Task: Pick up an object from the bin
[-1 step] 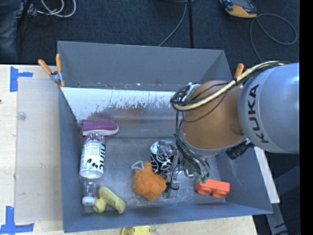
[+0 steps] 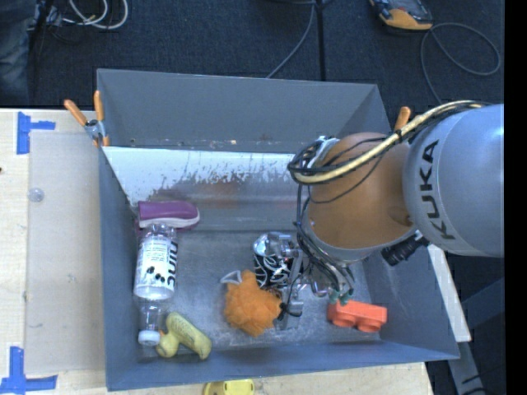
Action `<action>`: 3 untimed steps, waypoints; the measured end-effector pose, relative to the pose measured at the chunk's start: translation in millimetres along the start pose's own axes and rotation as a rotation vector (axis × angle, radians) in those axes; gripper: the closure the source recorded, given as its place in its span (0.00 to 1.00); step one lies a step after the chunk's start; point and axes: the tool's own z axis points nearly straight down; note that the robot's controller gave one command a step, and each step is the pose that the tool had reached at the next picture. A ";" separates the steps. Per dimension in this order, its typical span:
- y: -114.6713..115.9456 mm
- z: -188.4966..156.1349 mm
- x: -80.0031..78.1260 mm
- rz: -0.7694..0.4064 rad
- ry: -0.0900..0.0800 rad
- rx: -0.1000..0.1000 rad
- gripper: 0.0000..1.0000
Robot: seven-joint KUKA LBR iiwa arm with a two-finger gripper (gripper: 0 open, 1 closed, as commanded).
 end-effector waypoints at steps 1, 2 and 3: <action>-4.6 112.3 -7.9 0.109 -0.003 0.001 1.00; -4.8 112.3 -7.9 0.111 -0.003 0.001 1.00; -14.8 19.3 -18.9 0.084 -0.001 0.001 1.00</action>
Offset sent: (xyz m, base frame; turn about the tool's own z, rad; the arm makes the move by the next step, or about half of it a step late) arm 0.0000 0.0000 0.0000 0.0000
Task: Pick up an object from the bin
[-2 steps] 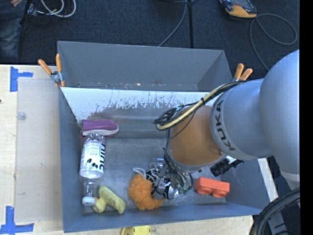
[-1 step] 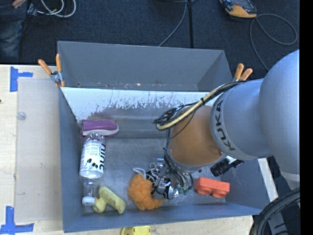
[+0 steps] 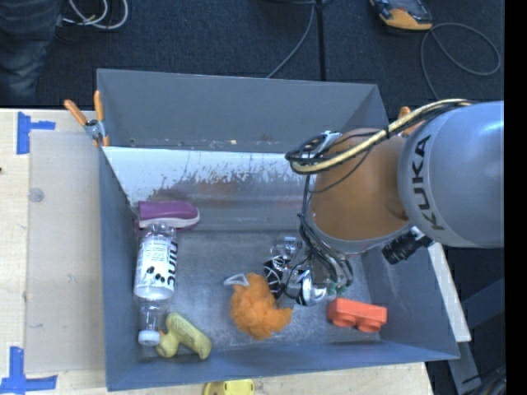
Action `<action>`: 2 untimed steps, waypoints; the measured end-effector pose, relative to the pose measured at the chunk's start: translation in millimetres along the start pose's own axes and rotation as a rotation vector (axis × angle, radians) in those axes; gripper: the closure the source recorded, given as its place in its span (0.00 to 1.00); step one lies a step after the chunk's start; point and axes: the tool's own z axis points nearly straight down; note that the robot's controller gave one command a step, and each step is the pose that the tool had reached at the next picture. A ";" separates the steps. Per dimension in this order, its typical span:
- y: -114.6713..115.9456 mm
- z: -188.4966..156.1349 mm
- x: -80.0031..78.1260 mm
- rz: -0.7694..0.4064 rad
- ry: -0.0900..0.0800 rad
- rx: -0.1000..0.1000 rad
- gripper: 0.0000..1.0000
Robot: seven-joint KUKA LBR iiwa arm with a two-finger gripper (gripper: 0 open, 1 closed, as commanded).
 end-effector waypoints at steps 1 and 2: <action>-0.2 0.0 0.0 0.001 0.000 0.000 1.00; 14.5 -74.2 3.1 0.017 0.002 0.001 1.00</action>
Offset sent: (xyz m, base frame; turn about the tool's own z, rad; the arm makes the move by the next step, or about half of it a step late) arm -0.0015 0.0145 0.0753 0.0185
